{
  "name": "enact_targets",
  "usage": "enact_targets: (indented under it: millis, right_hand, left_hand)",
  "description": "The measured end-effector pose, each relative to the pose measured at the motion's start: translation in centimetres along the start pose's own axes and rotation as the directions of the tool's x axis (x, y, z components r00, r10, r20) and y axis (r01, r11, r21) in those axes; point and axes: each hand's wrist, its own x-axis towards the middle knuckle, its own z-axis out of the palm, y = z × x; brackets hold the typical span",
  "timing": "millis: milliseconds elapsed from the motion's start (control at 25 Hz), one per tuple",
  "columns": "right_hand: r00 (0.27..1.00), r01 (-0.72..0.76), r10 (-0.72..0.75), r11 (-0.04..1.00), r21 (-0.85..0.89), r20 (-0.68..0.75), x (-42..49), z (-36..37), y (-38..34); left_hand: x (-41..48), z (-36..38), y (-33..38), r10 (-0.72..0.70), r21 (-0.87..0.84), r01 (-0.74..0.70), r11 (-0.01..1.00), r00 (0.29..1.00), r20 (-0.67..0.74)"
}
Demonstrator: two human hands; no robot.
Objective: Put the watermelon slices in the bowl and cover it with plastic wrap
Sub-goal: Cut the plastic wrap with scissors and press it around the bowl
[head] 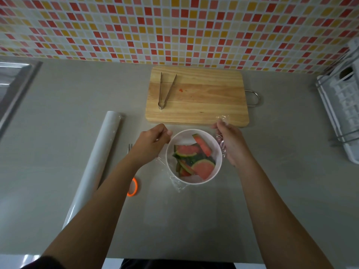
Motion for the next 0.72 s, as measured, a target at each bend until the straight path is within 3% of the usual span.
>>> enact_targets:
  millis: [120, 240, 560, 720]
  right_hand:
    - [0.992, 0.022, -0.01, 0.995, 0.093, -0.128, -0.7, 1.1, 0.1]
    - [0.985, -0.027, 0.054, 0.986, 0.166, -0.162, -0.9, 1.8, 0.1]
    - [0.974, -0.156, 0.182, 0.97, 0.186, -0.133, -0.4, 2.1, -0.3]
    - [0.964, -0.25, 0.263, 0.949, 0.19, -0.047, 0.0, 1.8, 0.0]
  left_hand:
    - [0.0, -0.1, 0.0, 0.032, 0.032, -0.032, 0.999, 0.999, 0.009]
    - [0.1, 0.1, 0.1, 0.027, 0.057, -0.027, 0.998, 1.0, -0.007]
    - [0.2, 1.2, 0.0, -0.039, 0.039, 0.044, 0.998, 0.992, -0.119]
    - [0.2, 1.9, -0.5, -0.128, -0.086, 0.116, 0.989, 0.982, -0.141]
